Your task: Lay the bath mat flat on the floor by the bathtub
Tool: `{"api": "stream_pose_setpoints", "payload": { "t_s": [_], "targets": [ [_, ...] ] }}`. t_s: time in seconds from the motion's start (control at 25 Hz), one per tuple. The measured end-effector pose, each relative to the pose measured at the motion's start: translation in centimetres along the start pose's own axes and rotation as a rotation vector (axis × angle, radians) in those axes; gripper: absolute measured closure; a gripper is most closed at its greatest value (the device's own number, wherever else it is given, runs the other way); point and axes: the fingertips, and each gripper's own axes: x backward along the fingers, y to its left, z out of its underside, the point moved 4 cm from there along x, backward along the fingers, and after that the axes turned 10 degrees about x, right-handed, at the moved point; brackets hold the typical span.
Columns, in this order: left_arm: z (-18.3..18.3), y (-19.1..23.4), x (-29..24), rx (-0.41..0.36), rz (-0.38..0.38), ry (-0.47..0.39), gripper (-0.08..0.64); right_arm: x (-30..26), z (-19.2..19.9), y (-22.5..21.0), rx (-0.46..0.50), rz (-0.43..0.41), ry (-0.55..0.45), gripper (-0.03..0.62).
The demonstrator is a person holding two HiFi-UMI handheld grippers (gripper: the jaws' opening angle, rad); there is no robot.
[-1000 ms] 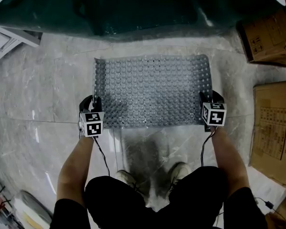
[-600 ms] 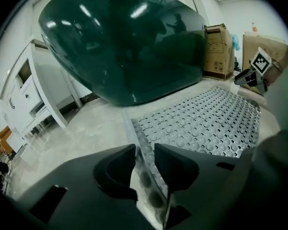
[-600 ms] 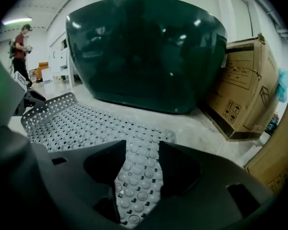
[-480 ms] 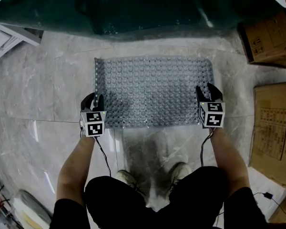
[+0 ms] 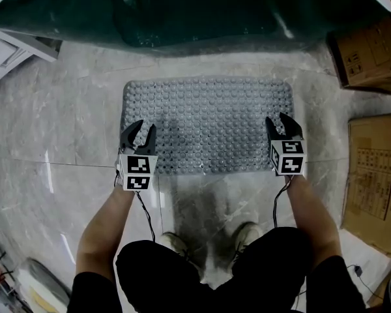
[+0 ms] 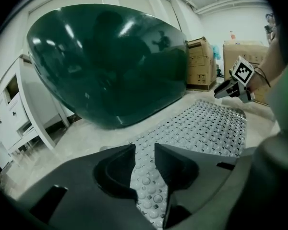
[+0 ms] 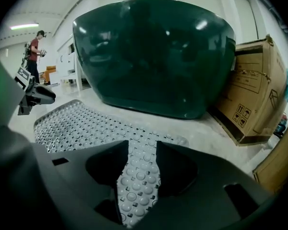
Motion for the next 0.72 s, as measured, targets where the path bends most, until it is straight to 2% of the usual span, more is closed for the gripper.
{"api": "stream_pose_setpoints", "payload": {
  "t_s": [0.04, 0.12, 0.2, 0.32, 0.4, 0.56, 0.72],
  "targets": [
    [-0.4, -0.2, -0.1, 0.006, 0.006, -0.008, 0.42, 0.0, -0.1, 0.1, 0.003, -0.005, 0.002, 0.408],
    [-1.2, -0.7, -0.1, 0.007, 0.019, -0.018, 0.427, 0.3, -0.4, 0.4, 0.015, -0.022, 0.006, 0.526],
    [-1.9, -1.2, 0.2, -0.002, 0.031, -0.027, 0.464, 0.6, -0.9, 0.8, 0.037, -0.05, 0.003, 0.573],
    [-2.9, -1.9, 0.6, -0.017, 0.051, -0.044, 0.53, 1.0, -1.8, 1.5, 0.061, -0.098, -0.017, 0.574],
    [-3.4, -2.4, 0.7, -0.023, 0.074, -0.048, 0.543, 1.0, -2.5, 1.9, 0.057, -0.135, -0.036, 0.575],
    [-4.1, -3.5, 0.9, -0.05, 0.118, -0.058, 0.545, 1.5, -4.0, 3.0, 0.077, -0.184, -0.071, 0.575],
    [-5.3, -4.6, 2.3, -0.112, 0.166, -0.09, 0.545, 2.7, -6.0, 3.9, 0.113, -0.221, -0.114, 0.575]
  ]
}}
